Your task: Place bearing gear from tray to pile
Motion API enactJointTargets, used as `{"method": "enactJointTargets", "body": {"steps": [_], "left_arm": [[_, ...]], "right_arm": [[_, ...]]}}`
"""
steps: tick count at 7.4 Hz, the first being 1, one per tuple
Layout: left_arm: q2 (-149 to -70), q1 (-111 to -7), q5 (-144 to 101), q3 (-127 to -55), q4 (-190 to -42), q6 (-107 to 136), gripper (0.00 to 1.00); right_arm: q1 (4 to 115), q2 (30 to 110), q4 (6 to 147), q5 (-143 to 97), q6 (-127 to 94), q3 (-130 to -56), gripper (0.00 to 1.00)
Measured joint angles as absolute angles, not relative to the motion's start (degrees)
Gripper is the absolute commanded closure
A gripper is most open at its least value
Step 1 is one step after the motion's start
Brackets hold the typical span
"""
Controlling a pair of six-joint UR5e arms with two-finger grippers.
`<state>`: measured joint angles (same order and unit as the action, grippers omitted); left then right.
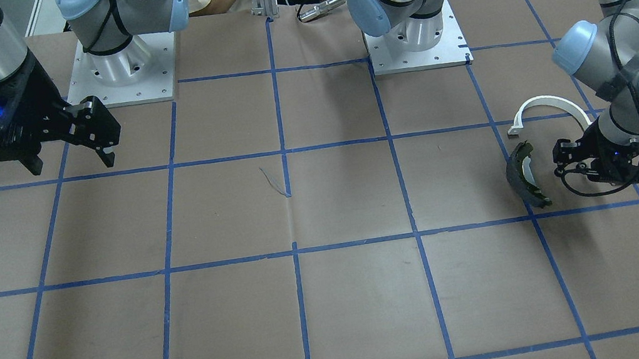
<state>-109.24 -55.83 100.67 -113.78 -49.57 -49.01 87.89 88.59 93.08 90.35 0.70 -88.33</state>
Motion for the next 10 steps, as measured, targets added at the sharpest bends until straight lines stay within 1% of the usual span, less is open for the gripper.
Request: {"method": "enactJointTargets", "body": {"steps": [2,3,4,6,8,9,10], "left_arm": [[-107.8,-56.9,100.2,-113.2,-50.0,-48.9,0.00],[-106.0,-58.1,98.9,-111.9,-52.8,-48.0,0.00],[-103.8,-60.2,97.4,-109.2,-59.2,-44.8,0.00],[-98.7,-67.4,96.3,-99.3,-79.1,-31.0,0.00],[-94.4,-78.5,95.1,-89.2,-94.4,-11.6,0.00],[-92.7,-83.8,94.7,-86.2,-97.3,-4.4,0.00],[-91.4,-87.6,94.7,-85.1,-96.5,-1.1,0.00]], "right_arm": [[87.9,88.5,93.1,90.4,0.7,-88.3,0.00],[87.9,88.5,93.1,90.4,0.7,-88.3,0.00],[87.9,88.5,93.1,90.4,0.7,-88.3,0.00],[87.9,88.5,93.0,90.3,0.7,-88.3,0.00],[87.9,88.5,93.0,90.4,0.7,-88.3,0.00],[88.0,88.6,92.9,90.4,0.7,-88.3,0.00],[88.2,88.7,92.9,90.5,0.6,-88.3,0.00]]}}
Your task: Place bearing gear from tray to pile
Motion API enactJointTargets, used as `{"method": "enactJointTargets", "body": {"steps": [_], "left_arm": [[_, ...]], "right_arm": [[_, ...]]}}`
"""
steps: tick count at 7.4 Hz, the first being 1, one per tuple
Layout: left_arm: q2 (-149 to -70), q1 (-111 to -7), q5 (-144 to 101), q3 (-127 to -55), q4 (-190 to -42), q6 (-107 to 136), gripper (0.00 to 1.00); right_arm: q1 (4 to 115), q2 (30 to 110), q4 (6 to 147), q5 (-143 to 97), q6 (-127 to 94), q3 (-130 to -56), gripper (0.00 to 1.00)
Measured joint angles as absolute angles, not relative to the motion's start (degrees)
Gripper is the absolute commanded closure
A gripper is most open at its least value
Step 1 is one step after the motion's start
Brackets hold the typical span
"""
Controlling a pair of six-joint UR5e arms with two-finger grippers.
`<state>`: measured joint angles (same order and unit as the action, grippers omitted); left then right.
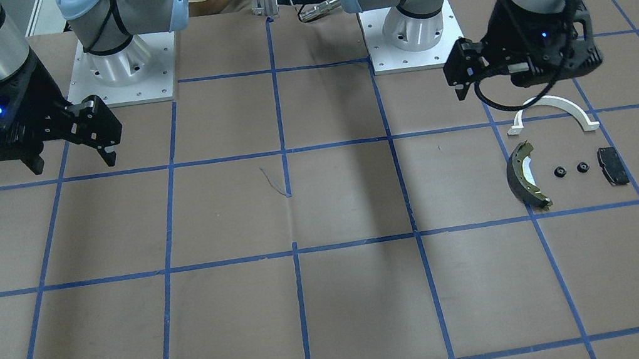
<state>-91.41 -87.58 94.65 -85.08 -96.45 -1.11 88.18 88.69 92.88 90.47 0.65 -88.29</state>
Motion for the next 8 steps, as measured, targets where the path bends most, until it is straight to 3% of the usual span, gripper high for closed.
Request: {"method": "enactJointTargets", "body": {"steps": [4,8], "left_arm": [[-89.3,-90.7,90.6,-89.6,-87.0,-0.8,0.00],[-88.9,-90.7,89.9,-89.7,-86.1,-0.7,0.00]], "right_arm": [[88.5,88.9,92.6,92.0,0.4,-87.6,0.00],[88.6,88.9,92.4,92.1,0.5,-87.6,0.00]]}}
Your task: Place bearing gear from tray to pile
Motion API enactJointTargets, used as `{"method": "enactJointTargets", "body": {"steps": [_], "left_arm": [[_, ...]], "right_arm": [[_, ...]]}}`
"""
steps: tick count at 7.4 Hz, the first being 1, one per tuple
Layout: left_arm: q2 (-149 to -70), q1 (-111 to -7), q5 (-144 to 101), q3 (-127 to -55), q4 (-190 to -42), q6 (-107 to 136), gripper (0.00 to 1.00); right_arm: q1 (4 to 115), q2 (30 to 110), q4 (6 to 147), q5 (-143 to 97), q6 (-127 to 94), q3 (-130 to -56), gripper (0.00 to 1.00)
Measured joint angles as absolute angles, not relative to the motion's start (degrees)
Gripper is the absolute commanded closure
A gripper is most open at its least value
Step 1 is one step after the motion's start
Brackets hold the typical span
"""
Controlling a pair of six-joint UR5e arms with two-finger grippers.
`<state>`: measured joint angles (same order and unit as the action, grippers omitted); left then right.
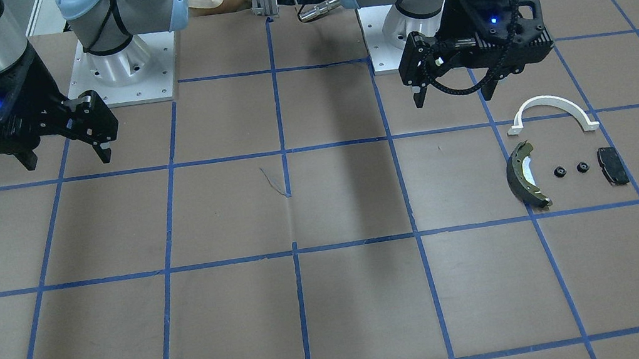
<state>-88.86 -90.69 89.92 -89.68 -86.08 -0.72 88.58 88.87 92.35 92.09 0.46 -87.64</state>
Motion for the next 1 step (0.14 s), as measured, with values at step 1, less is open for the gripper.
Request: {"method": "enactJointTargets", "body": {"steps": [1], "left_arm": [[-88.6,-90.7,90.0,-89.9,-86.1,-0.7,0.00]], "right_arm": [[88.6,88.9,92.4,92.0,0.5,-87.8,0.00]]}}
